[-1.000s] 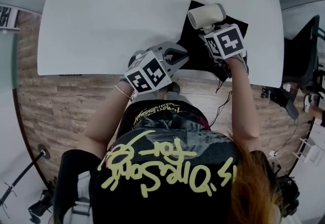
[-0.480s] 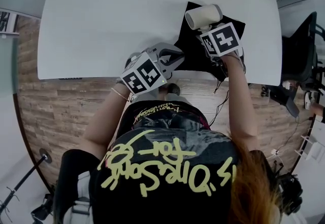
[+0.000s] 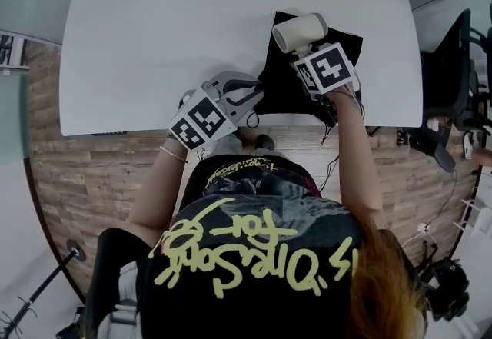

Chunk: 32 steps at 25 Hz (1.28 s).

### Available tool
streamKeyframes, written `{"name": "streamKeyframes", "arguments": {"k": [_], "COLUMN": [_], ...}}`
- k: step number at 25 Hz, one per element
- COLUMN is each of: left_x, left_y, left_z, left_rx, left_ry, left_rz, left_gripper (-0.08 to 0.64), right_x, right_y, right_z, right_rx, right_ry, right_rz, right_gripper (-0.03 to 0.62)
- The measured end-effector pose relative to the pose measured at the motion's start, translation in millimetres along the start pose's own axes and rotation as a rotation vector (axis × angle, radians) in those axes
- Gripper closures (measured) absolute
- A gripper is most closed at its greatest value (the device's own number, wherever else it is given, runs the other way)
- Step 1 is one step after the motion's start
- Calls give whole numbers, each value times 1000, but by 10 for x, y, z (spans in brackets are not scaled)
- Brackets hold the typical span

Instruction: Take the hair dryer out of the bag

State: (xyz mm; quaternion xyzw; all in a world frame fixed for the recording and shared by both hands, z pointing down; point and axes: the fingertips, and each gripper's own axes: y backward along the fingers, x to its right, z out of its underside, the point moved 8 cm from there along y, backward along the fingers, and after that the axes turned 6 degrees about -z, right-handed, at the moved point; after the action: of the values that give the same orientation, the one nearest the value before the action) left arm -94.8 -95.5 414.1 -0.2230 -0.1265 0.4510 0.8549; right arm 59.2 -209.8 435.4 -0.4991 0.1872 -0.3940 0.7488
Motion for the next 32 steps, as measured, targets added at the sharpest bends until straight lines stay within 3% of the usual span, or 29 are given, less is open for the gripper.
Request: {"name": "streamKeyframes", "arguments": {"k": [3,7,13,21,28,32], "left_x": [-48,-106,-293,-376,-340,-286], "left_y": [47,87,264,362,403,430], "left_z": [-35,-79,-178,-530,-846,-996], "left_rx": [13,23,44,132,206,258], "left_ry": [-3,-22,-32,-71,-117,-122], "left_rz": [2,-1,-63,-109,-128,-141], "left_gripper": [497,514,517,517,517,517], "right_x": [-27,-63,-168,-327,-400,-459], "right_y": [32,95,269,737,1143,1339], "right_z": [9,-13,-13,-145,-157,-127], "right_rx": [24,46,109,364,624,724], "right_ry": [6,45,47,111,66,79], "right_rz": [-6,65,82,172,118,110], "right_gripper": [342,342,342,342,342,342]}}
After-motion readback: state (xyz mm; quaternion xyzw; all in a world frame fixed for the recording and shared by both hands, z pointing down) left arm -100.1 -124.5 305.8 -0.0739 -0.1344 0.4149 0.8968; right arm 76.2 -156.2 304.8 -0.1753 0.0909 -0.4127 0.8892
